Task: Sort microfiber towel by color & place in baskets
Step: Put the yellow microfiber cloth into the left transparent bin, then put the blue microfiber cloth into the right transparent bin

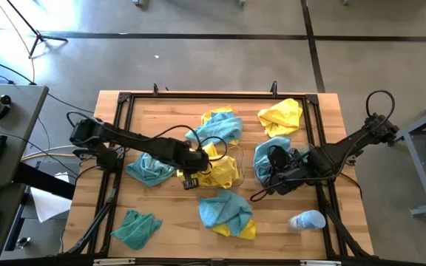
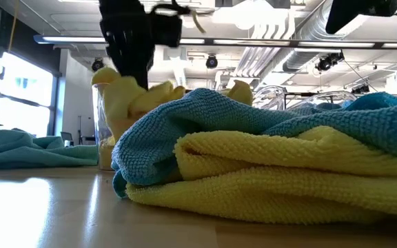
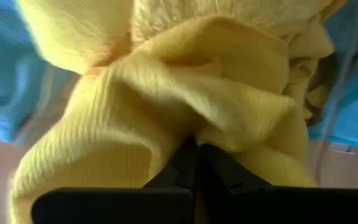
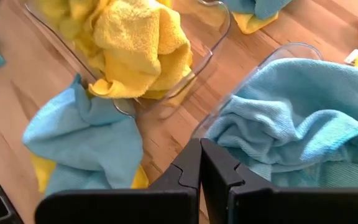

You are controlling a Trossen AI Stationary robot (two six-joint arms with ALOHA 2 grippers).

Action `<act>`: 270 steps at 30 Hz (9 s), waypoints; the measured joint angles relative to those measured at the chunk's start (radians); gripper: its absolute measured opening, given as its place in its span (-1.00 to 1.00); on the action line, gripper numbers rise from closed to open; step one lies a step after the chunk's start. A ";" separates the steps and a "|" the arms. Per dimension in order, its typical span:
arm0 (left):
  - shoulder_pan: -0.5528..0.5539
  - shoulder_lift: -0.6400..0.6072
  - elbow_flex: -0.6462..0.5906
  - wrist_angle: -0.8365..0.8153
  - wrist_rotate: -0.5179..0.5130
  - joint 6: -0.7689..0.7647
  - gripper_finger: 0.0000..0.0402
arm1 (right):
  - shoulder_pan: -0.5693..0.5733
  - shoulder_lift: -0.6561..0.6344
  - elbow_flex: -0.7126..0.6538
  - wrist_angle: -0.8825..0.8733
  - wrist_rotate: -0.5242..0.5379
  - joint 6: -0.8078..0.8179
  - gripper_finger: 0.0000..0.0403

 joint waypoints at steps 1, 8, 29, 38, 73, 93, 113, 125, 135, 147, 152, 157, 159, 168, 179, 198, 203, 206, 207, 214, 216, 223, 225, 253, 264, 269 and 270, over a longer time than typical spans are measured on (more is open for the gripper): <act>0.004 0.020 0.000 0.000 0.010 0.001 -1.00 | 0.000 0.000 0.000 0.007 0.006 0.001 -1.00; 0.011 0.131 0.000 -0.005 0.050 0.023 -1.00 | 0.000 0.000 0.000 0.041 0.017 0.022 -1.00; 0.018 0.136 0.001 0.076 0.066 0.071 -0.66 | -0.002 0.000 0.000 0.040 0.024 0.025 -1.00; 0.036 0.113 0.084 -0.082 0.066 0.094 -0.40 | -0.002 0.000 0.000 0.037 0.024 0.024 -1.00; -0.183 -0.265 0.368 -0.400 -0.189 -0.257 -0.39 | -0.001 0.001 0.000 0.121 0.072 -0.090 -1.00; -0.529 -0.202 0.272 -0.332 -0.379 -0.435 -0.39 | 0.104 0.448 0.443 0.002 -0.093 -0.095 -1.00; -0.742 -0.647 -0.305 -0.134 -0.292 -0.640 -0.39 | 0.022 0.881 0.741 -0.047 -0.214 0.344 -0.97; -0.772 -0.713 -0.370 -0.102 -0.302 -0.692 -0.39 | 0.018 0.952 0.740 -0.050 -0.215 0.497 -0.26; -0.772 -0.713 -0.370 -0.102 -0.303 -0.692 -0.39 | 0.018 0.948 0.740 -0.018 -0.214 0.495 -0.15; -0.772 -0.713 -0.370 -0.104 -0.303 -0.690 -0.39 | 0.018 0.966 0.740 -0.005 -0.259 0.460 -0.87; -0.772 -0.713 -0.370 -0.104 -0.304 -0.683 -0.39 | 0.027 0.946 0.740 -0.029 -0.236 0.468 -0.94; -0.772 -0.713 -0.370 -0.104 -0.304 -0.683 -0.39 | 0.040 0.911 0.740 -0.035 -0.201 0.471 -0.97; -0.771 -0.713 -0.370 -0.104 -0.304 -0.683 -0.39 | 0.040 0.908 0.740 -0.015 -0.204 0.471 -0.92; -0.772 -0.713 -0.369 -0.104 -0.303 -0.685 -0.39 | 0.027 0.939 0.740 0.108 -0.182 0.517 -0.60; -0.772 -0.712 -0.369 -0.103 -0.292 -0.692 -0.39 | 0.004 0.939 0.740 0.179 -0.238 0.489 -0.34; -0.772 -0.712 -0.369 -0.103 -0.291 -0.693 -0.39 | 0.005 0.939 0.740 0.180 -0.296 0.467 -0.65; -0.772 -0.712 -0.369 -0.103 -0.291 -0.693 -0.39 | 0.005 0.940 0.740 0.182 -0.296 0.413 -0.95; -0.771 -0.712 -0.369 -0.103 -0.291 -0.693 -0.39 | 0.005 0.940 0.740 0.182 -0.295 0.407 -0.96; -0.772 -0.712 -0.369 -0.103 -0.291 -0.693 -0.39 | 0.005 0.940 0.740 0.182 -0.295 0.407 -0.95; -0.771 -0.712 -0.369 -0.103 -0.291 -0.693 -0.39 | 0.014 0.939 0.750 0.185 -0.233 0.377 -1.00; -0.772 -0.712 -0.369 -0.103 -0.291 -0.693 -0.39 | 0.019 0.939 0.778 0.173 -0.184 0.368 -1.00; -0.772 -0.713 -0.369 -0.104 -0.291 -0.692 -0.39 | 0.042 0.934 0.986 -0.021 -0.028 0.296 -1.00; -0.772 -0.712 -0.369 -0.104 -0.291 -0.692 -0.39 | 0.049 0.933 1.059 -0.092 0.024 0.284 -1.00; -0.729 -0.716 -0.369 -0.115 -0.291 -0.691 -0.39 | 0.122 0.483 1.061 -0.420 0.602 0.063 -1.00; -0.651 -0.716 -0.369 -0.139 -0.295 -0.655 -0.39 | 0.068 0.277 1.060 -0.422 0.684 -0.166 -1.00; -0.623 -0.716 -0.369 -0.144 -0.295 -0.627 -0.39 | 0.012 0.200 1.029 -0.422 0.560 -0.202 -1.00; -0.618 -0.716 -0.369 -0.144 -0.295 -0.620 -0.39 | 0.002 0.183 1.008 -0.421 0.518 -0.201 -1.00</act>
